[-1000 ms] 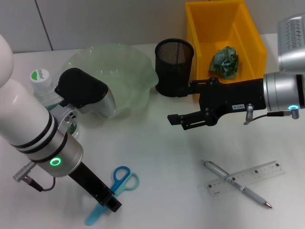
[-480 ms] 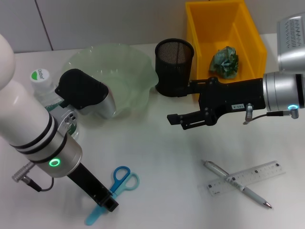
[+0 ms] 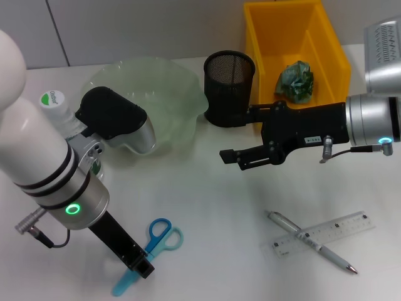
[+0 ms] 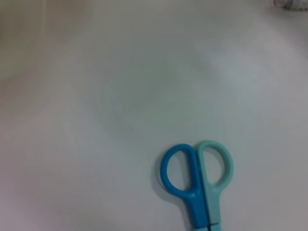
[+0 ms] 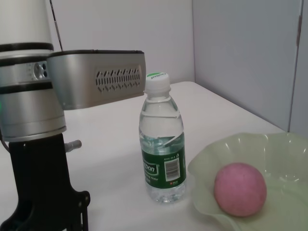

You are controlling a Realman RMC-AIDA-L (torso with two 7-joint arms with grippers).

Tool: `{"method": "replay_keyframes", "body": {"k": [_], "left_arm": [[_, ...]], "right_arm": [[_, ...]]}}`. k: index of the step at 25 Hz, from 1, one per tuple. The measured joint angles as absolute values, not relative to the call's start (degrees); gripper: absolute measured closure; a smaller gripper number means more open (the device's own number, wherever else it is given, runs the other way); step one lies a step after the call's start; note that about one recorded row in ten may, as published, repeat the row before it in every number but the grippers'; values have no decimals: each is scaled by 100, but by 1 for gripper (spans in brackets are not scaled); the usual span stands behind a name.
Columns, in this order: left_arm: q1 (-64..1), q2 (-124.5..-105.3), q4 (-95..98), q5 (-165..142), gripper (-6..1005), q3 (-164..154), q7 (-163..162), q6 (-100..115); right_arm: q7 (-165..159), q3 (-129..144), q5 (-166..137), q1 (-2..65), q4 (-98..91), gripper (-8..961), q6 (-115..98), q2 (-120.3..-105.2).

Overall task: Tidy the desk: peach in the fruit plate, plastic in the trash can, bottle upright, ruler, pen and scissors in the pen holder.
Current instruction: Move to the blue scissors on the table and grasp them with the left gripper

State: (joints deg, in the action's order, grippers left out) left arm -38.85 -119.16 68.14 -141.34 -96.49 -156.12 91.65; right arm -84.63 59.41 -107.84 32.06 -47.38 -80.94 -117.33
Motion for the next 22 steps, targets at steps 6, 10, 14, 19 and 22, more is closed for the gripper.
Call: {"method": "replay_keyframes", "body": {"k": [6, 10, 14, 19, 22], "left_arm": [[-4065, -11918, 6817, -14334, 529, -9625, -15852, 9482], [-4178, -11918, 6812, -14395, 533, -9625, -15990, 9566], [-4205, -11918, 6802, -14382, 537, -9668, -16055, 9560], [-4209, -11918, 6782, -14331, 541, -9675, -16063, 9568], [-4210, -11918, 6662, -14261, 544, -9684, -16015, 9514]], "right_arm": [[-8436, 5941, -10784, 3224, -4738, 134, -8094, -11733], [-8424, 5941, -10784, 3231, -4737, 134, -8094, -11733], [-8417, 5947, -10784, 3232, -4737, 134, -8087, -11733], [-8415, 5950, -10784, 3226, -4737, 134, -8077, -11733], [-8414, 5950, -10784, 3225, -4737, 134, -8068, -11733]]}}
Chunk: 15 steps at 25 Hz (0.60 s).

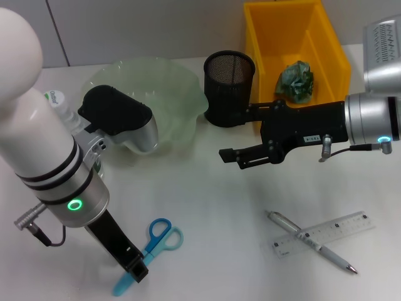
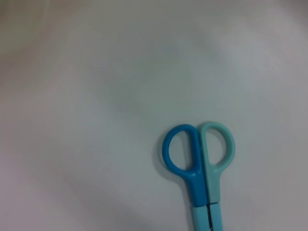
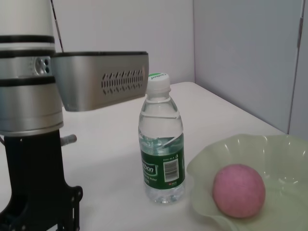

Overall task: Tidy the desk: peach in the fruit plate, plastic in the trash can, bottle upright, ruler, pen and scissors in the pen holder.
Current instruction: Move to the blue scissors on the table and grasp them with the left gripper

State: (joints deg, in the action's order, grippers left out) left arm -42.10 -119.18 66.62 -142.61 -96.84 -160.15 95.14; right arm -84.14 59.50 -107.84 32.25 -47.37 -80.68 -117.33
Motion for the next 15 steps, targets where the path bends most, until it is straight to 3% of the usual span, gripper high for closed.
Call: {"method": "replay_keyframes", "body": {"k": [15], "left_arm": [[-4201, -11917, 6503, -14219, 558, -9838, -15926, 9242]], "right_arm": [[-8410, 5923, -10849, 3243, -4746, 134, -8051, -11733]]}}
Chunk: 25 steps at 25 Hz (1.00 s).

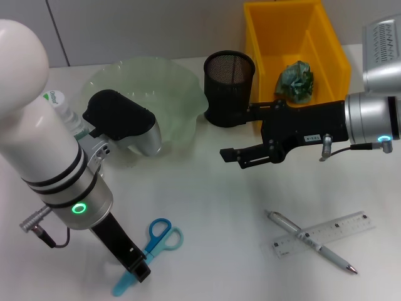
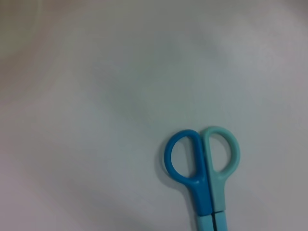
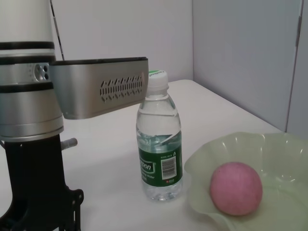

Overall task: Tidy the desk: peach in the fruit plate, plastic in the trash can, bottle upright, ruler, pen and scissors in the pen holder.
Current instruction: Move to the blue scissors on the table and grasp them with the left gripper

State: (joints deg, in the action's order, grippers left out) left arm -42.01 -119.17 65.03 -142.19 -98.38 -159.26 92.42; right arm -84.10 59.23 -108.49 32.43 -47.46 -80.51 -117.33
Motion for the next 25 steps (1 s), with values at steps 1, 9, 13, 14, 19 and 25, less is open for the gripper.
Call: {"method": "replay_keyframes", "body": {"k": [1, 9, 13, 14, 19, 25], "left_arm": [[-4201, -11917, 6503, -14221, 559, -9840, -15926, 9237], [-4202, -11917, 6495, -14232, 566, -9858, -15916, 9219], [-4204, -11918, 6495, -14226, 570, -9862, -15916, 9209], [-4204, -11918, 6495, -14223, 571, -9862, -15916, 9201], [-4207, -11918, 6495, -14220, 575, -9862, -15888, 9183], [-4213, -11918, 6495, -14218, 602, -9875, -15847, 9182]], "right_arm": [[-8410, 5918, -10850, 3245, -4746, 134, -8051, -11733], [-8410, 5912, -10855, 3252, -4746, 134, -8050, -11733], [-8410, 5905, -10855, 3252, -4746, 134, -8051, -11733], [-8410, 5903, -10855, 3252, -4746, 134, -8050, -11733], [-8410, 5903, -10855, 3252, -4746, 134, -8051, -11738], [-8410, 5906, -10855, 3252, -4746, 135, -8051, -11742]]}}
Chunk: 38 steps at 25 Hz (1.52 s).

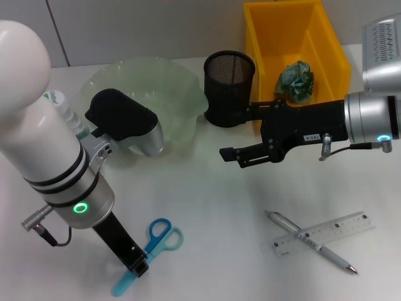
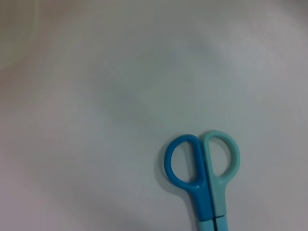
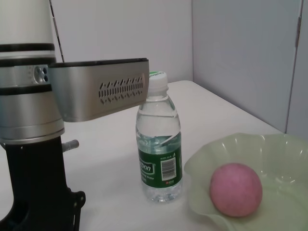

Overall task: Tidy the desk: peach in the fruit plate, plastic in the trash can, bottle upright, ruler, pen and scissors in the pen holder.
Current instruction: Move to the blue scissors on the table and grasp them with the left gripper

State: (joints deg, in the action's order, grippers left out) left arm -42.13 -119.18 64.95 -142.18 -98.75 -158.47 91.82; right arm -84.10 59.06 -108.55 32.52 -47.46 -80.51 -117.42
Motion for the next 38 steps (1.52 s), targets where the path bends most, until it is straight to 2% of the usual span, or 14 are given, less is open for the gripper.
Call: {"method": "replay_keyframes", "body": {"k": [4, 14, 19, 38], "left_arm": [[-4218, -11918, 6495, -14212, 690, -9892, -15838, 9182], [-4218, -11918, 6477, -14152, 687, -9931, -15821, 9175], [-4215, -11918, 6477, -14181, 575, -9931, -15820, 9171], [-4217, -11918, 6369, -14159, 580, -9941, -15820, 9072]], "right_arm": [[-8411, 5906, -10855, 3252, -4746, 135, -8051, -11742], [-8410, 5908, -10854, 3251, -4746, 135, -8081, -11742], [-8411, 5906, -10854, 3251, -4746, 135, -8093, -11742], [-8418, 5918, -10854, 3243, -4746, 135, -8095, -11742]]}}
